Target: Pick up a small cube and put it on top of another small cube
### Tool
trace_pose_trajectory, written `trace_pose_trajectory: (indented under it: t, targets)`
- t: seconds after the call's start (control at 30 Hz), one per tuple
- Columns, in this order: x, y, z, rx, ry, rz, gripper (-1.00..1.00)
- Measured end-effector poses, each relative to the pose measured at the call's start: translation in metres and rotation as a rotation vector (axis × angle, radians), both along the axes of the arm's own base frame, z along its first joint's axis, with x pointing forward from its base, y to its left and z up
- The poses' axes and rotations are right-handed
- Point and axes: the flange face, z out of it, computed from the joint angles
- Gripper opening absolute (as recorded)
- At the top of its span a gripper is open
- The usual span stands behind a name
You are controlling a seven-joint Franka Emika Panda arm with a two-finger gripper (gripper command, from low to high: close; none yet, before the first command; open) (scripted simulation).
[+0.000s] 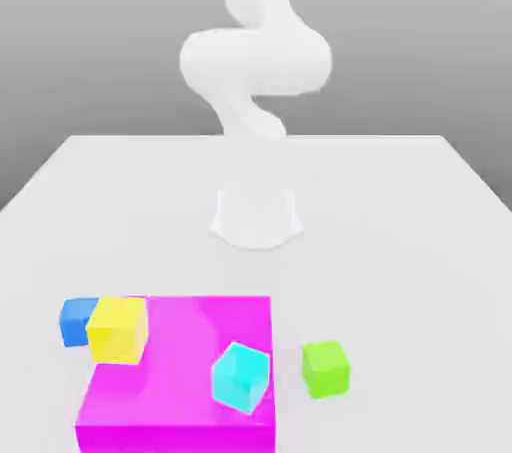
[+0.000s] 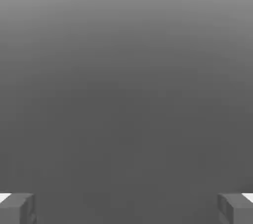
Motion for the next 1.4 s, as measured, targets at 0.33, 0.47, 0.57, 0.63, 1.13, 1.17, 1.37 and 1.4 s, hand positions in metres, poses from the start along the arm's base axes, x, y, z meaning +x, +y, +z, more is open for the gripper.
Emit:
trace_pose_trajectory:
  t: [0.33, 0.47, 0.57, 0.63, 1.13, 1.17, 1.37, 1.4]
  targets:
    - [0.063, -0.058, -0.043, -0.632, 0.083, 0.265, 0.0]
    - [0.084, -0.078, -0.066, -0.879, 0.15, 0.407, 0.0]
    - [0.098, -0.091, -0.086, -1.058, 0.209, 0.526, 0.0]
    - [0.107, -0.099, -0.1, -1.173, 0.252, 0.613, 0.0]
    - [0.137, -0.149, -0.233, -1.917, 0.569, 1.465, 0.0]
    - [0.136, -0.153, -0.243, -1.955, 0.586, 1.534, 0.0]
    - [0.124, -0.171, -0.306, -2.156, 0.633, 1.995, 0.0]
    - [0.121, -0.173, -0.316, -2.182, 0.631, 2.078, 0.0]
